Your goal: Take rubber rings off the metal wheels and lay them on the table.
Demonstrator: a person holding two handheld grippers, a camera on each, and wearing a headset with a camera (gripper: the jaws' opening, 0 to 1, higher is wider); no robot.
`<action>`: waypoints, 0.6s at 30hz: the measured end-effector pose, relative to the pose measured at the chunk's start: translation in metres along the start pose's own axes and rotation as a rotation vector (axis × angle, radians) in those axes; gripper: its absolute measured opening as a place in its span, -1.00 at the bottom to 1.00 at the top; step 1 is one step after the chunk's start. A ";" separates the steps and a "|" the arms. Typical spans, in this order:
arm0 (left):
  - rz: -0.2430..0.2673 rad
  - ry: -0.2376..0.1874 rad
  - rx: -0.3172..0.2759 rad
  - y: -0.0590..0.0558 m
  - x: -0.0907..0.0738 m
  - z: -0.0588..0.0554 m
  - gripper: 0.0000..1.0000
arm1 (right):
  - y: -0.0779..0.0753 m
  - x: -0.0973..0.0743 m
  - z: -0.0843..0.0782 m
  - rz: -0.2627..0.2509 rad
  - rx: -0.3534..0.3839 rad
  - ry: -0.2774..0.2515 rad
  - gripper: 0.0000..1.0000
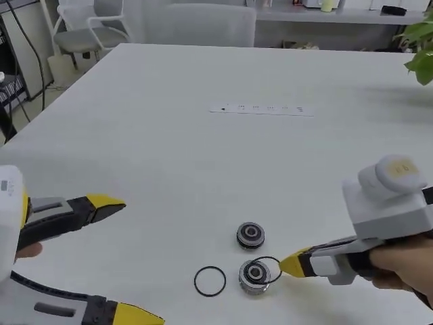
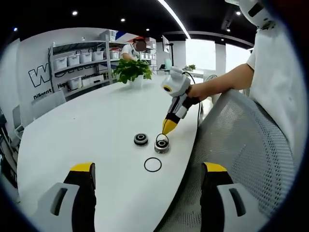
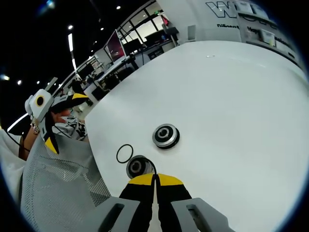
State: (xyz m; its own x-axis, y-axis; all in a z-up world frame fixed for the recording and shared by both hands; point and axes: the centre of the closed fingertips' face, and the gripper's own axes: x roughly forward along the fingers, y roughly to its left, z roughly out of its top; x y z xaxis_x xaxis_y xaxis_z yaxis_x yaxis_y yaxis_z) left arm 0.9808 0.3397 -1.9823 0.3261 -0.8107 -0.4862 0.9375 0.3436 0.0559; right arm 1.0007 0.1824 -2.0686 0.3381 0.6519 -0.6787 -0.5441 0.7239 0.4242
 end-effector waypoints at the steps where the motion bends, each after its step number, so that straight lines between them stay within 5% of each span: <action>1: 0.000 0.001 -0.003 -0.001 0.001 -0.001 0.79 | 0.000 0.000 0.000 -0.001 0.001 0.000 -1.00; 18: 0.004 -0.004 -0.034 -0.004 0.004 -0.007 0.78 | -0.007 -0.003 0.000 -0.022 0.019 -0.008 -1.00</action>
State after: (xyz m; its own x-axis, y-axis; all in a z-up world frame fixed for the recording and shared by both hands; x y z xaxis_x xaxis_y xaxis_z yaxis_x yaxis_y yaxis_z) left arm 0.9779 0.3385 -1.9911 0.3300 -0.8113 -0.4826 0.9316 0.3625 0.0277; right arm 1.0034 0.1757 -2.0691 0.3562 0.6373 -0.6834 -0.5217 0.7424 0.4204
